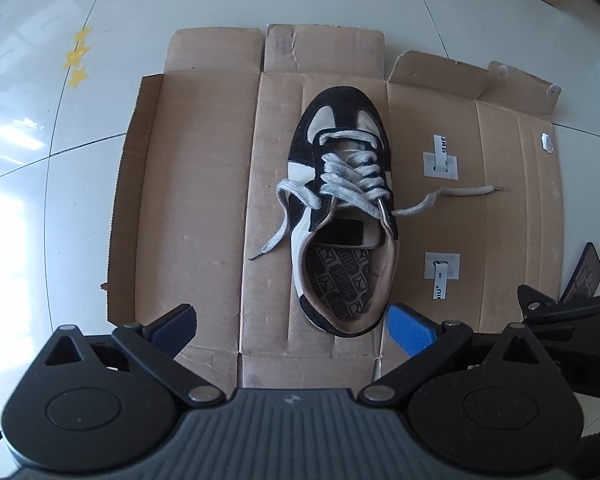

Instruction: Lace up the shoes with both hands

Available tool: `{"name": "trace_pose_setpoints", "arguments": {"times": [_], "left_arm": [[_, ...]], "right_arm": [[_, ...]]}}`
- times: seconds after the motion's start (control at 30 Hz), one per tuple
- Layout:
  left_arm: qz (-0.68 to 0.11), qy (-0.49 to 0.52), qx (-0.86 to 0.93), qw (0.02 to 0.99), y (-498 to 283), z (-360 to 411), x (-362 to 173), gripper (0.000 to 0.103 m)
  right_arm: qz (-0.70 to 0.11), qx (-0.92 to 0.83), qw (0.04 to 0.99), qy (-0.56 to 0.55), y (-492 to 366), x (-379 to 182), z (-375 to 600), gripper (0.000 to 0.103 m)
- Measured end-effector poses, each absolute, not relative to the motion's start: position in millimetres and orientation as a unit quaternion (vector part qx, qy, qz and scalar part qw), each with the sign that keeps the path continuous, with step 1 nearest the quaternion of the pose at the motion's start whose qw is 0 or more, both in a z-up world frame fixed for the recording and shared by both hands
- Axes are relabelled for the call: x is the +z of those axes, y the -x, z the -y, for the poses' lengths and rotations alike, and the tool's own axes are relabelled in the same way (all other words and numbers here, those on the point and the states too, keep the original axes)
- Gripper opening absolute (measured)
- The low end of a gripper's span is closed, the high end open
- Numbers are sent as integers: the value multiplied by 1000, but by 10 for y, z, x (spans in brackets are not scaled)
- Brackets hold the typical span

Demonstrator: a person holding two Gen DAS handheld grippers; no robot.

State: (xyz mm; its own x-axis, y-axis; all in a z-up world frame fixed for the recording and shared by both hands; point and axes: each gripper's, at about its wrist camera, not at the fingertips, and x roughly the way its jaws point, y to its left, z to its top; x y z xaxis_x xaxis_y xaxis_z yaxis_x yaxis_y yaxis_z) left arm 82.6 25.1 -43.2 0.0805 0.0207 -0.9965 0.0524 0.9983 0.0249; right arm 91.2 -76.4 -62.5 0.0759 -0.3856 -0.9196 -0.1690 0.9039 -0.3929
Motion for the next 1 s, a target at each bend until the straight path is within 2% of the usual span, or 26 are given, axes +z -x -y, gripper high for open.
{"name": "trace_pose_setpoints", "arguments": {"times": [1.0], "left_arm": [[-693,-23,-26,720,-749,-183,-486,102]], "right_arm": [[-674,-91,713,170,-824,-511,912,103]]}}
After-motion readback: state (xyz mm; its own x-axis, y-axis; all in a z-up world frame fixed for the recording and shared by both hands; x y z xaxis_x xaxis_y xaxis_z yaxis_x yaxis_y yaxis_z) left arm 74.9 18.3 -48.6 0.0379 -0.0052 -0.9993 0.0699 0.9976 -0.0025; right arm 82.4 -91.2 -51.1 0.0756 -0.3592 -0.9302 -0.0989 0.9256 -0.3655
